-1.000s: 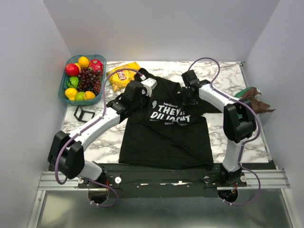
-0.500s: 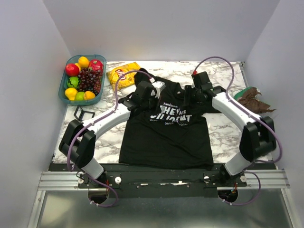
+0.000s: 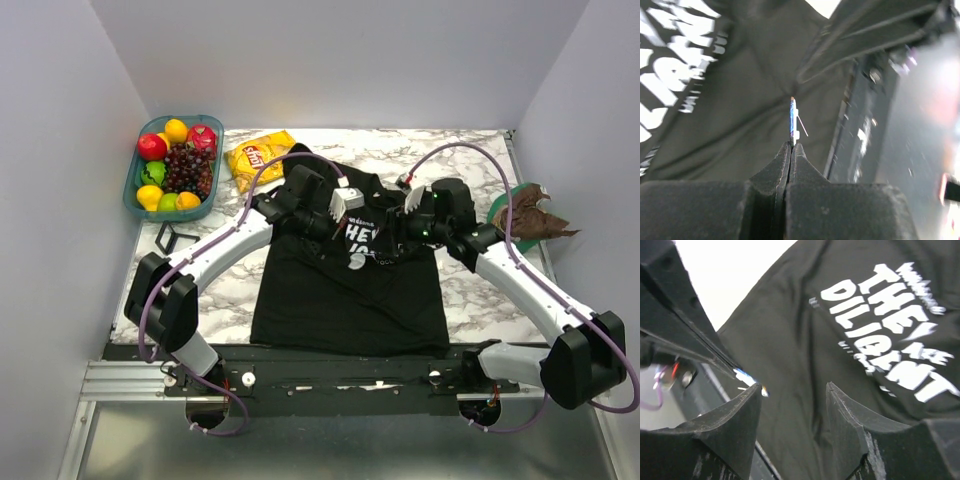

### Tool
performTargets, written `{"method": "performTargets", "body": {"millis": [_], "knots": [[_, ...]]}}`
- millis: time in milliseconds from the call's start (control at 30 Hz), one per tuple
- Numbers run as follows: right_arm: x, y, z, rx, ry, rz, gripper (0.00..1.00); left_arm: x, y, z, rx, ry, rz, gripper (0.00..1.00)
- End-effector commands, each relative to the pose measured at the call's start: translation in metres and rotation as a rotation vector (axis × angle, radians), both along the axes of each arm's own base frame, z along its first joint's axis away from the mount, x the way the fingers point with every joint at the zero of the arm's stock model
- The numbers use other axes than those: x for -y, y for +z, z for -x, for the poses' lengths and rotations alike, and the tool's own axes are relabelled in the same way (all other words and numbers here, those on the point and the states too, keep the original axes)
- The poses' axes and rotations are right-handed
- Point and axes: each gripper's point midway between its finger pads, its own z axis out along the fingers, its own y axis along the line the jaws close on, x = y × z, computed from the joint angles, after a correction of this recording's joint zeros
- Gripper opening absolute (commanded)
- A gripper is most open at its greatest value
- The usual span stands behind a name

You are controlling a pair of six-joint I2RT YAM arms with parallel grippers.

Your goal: Pin the brooch onto the clothing

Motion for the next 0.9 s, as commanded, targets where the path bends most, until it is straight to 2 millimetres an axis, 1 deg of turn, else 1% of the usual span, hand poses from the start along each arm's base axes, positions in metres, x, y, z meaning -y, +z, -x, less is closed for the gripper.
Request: {"method": "performTargets", "body": {"millis": [0,67,133,233,433,533,567,633,667,733,767,867], "knots": [[-0.021,0.012,0.029,0.059,0.196,-0.086,0.61,-0.004,0.010,0.035,-0.078,-0.209,0.073,0.00],[-0.026,0.014,0.041,0.051,0.251,-0.112,0.60,-0.005,0.009,0.040,-0.085,-0.232,0.083,0.00],[-0.032,0.017,0.052,0.046,0.309,-0.140,0.59,-0.006,0.008,0.042,-0.083,-0.237,0.091,0.00],[-0.037,0.015,0.063,0.040,0.346,-0.146,0.58,-0.009,0.005,0.043,-0.091,-0.238,0.088,0.00],[-0.043,0.003,0.070,0.005,0.370,-0.122,0.52,-0.009,0.006,0.045,-0.094,-0.241,0.096,0.00],[-0.045,0.002,0.073,0.005,0.379,-0.122,0.46,-0.008,0.007,0.045,-0.090,-0.241,0.104,0.00],[-0.045,0.002,0.073,0.009,0.379,-0.123,0.42,-0.009,0.007,0.044,-0.088,-0.239,0.103,0.00],[-0.046,0.003,0.074,0.010,0.383,-0.126,0.39,-0.009,0.007,0.045,-0.091,-0.239,0.103,0.00],[-0.046,0.004,0.074,0.011,0.386,-0.128,0.35,-0.009,0.007,0.046,-0.087,-0.241,0.103,0.00],[-0.046,0.003,0.076,0.007,0.393,-0.130,0.30,-0.009,0.010,0.046,-0.081,-0.241,0.111,0.00],[-0.046,0.002,0.076,0.004,0.395,-0.131,0.23,-0.009,0.011,0.046,-0.079,-0.243,0.115,0.00],[-0.047,0.001,0.077,-0.002,0.405,-0.136,0.19,-0.008,0.015,0.049,-0.075,-0.255,0.134,0.00]]}}
